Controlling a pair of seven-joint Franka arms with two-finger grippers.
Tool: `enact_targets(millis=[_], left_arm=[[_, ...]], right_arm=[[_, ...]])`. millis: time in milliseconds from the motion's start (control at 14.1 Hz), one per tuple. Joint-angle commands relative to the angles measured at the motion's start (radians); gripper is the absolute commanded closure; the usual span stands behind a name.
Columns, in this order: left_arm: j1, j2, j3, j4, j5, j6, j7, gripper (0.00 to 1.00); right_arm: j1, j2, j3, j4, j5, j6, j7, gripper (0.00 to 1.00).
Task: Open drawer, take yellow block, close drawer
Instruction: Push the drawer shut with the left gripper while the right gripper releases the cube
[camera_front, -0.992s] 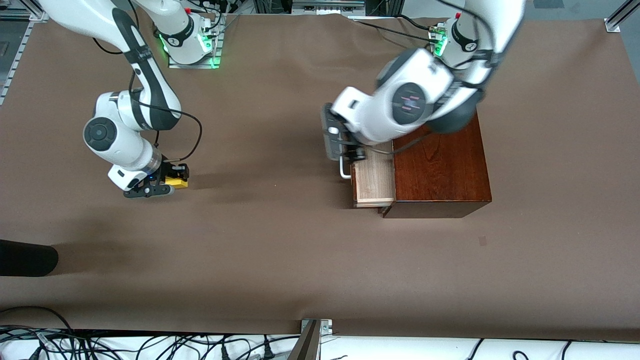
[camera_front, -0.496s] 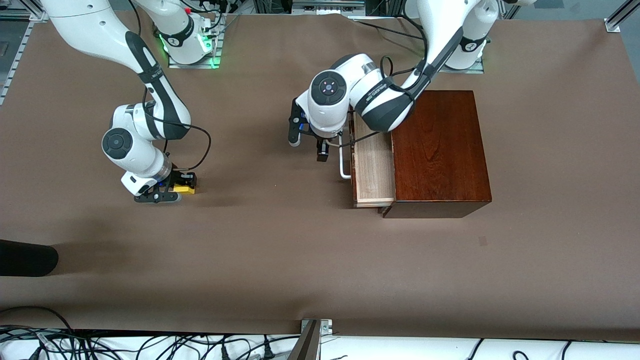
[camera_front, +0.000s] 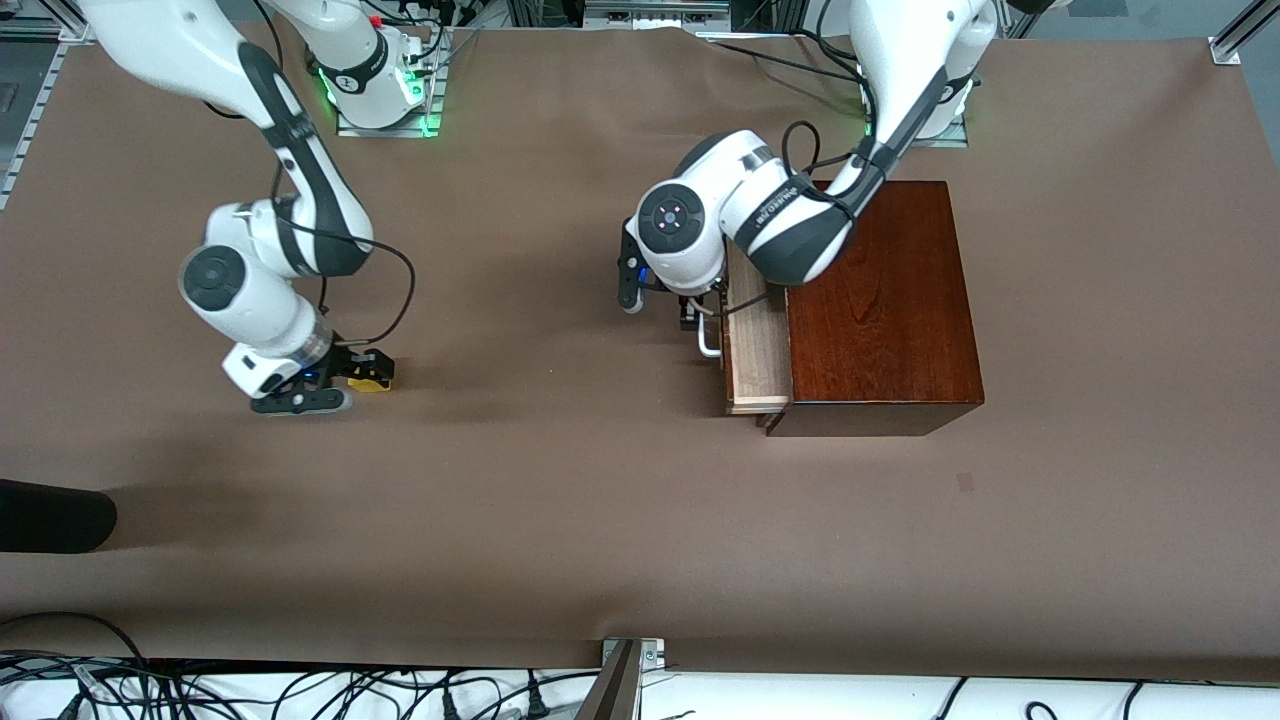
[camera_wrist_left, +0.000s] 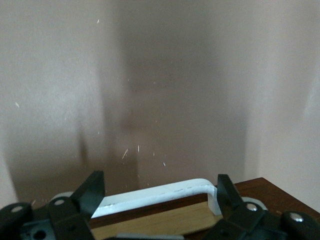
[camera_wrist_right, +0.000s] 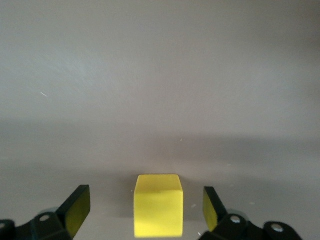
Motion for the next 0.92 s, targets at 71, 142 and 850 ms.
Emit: enact_targets(millis=[71,142,850], left_arm=[[0.046,-0.011,0.016,-0.005,0.086,-0.15,0.013,0.0],[0.052,-0.013,0.018,-0.003,0.088,-0.168,0.013,0.0],[0.152,-0.141,0.009,0.083,-0.051,-0.176,0.007,0.0]], right_arm=[[-0.012,-0.172,0.013,0.027,-0.045,-0.096,-0.011,0.0],[-0.011,-0.217,0.013,0.027,-0.044,-0.11,-0.011,0.0],[-0.005,-0.337,0.054,0.274,-0.025,-0.585,-0.009,0.0]])
